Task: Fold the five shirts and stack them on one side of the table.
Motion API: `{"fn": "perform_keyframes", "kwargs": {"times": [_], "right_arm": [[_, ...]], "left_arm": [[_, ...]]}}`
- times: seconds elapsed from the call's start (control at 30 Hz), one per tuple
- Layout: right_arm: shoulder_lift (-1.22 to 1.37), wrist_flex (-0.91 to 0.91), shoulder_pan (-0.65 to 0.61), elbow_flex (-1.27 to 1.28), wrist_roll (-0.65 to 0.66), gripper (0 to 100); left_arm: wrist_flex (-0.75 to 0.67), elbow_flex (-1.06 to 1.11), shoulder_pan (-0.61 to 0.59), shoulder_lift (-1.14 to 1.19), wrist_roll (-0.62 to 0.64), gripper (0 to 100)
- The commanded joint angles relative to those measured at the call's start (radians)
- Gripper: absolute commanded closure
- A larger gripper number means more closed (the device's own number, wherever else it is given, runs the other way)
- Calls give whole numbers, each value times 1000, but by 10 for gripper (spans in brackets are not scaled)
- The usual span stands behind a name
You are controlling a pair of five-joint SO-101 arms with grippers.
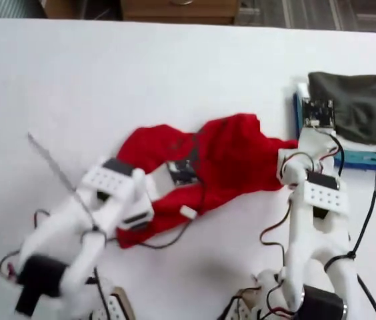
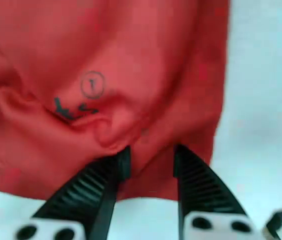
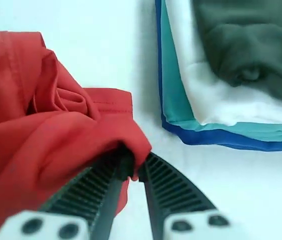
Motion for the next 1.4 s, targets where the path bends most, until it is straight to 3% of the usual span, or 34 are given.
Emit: {"fn": "perform_keyframes", "kwargs": {"times": [0.0,0.2,0.43,0.73,1.03,1.17,1.37], "right_arm": [[-1,-15,-2,-12,-11,978],[-1,-8,-13,-6,-11,978],[8,-8,-48,-5,-11,978],[1,-13,-58,5,-11,978],[1,-16,-51,2,-11,978],[1,-16,-51,0,-11,978],[2,-16,-51,0,-11,978]], "left_arm": [[-35,-162,-101,141,6,835],[81,-535,-230,315,114,835],[299,-800,-186,419,112,835],[698,-1026,-72,427,61,835],[687,-716,44,416,-98,865],[578,-650,-2,422,-86,900],[397,-544,-64,423,-21,830]]}}
